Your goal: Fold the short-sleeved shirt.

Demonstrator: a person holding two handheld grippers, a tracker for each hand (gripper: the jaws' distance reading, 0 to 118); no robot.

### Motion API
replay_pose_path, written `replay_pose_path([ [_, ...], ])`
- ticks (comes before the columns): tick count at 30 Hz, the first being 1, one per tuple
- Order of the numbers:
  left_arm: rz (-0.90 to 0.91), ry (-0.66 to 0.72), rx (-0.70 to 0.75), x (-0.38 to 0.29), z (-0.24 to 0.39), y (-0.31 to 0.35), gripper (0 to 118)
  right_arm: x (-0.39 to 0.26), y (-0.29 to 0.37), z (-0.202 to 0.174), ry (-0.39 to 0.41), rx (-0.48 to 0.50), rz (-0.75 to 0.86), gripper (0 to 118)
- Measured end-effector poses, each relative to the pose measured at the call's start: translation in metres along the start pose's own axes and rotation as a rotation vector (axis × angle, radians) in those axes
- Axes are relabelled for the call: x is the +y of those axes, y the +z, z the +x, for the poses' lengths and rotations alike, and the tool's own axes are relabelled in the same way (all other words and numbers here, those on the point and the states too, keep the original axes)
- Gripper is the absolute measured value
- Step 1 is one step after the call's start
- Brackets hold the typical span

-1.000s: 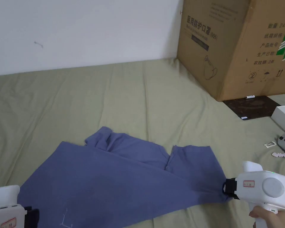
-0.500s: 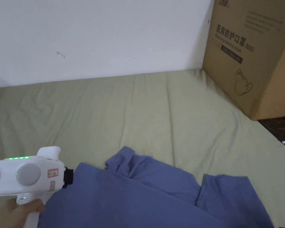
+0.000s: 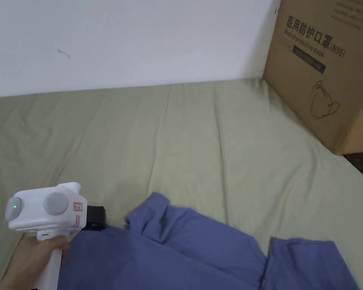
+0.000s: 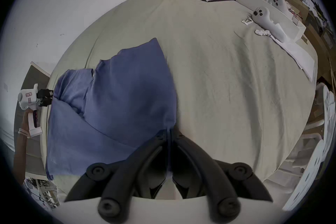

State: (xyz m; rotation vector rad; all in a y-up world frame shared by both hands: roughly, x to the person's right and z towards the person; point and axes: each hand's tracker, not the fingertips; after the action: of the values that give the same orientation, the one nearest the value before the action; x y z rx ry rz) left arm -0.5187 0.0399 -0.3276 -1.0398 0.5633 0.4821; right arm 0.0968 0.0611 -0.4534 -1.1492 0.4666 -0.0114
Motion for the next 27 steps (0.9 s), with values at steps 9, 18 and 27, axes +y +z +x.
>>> replay_pose_path([
  [9,0.078,-0.02,0.036,-0.005,-0.007,0.031,0,0.005,-0.002,-0.007,-0.003,-0.024,0.0,3],
  [18,0.211,-0.027,-0.017,-0.011,-0.021,0.142,0,0.038,0.034,-0.025,-0.006,0.012,0.112,3],
  [27,0.422,-0.024,0.075,-0.012,-0.042,0.273,0,0.114,0.091,-0.096,0.056,0.098,0.284,3],
])
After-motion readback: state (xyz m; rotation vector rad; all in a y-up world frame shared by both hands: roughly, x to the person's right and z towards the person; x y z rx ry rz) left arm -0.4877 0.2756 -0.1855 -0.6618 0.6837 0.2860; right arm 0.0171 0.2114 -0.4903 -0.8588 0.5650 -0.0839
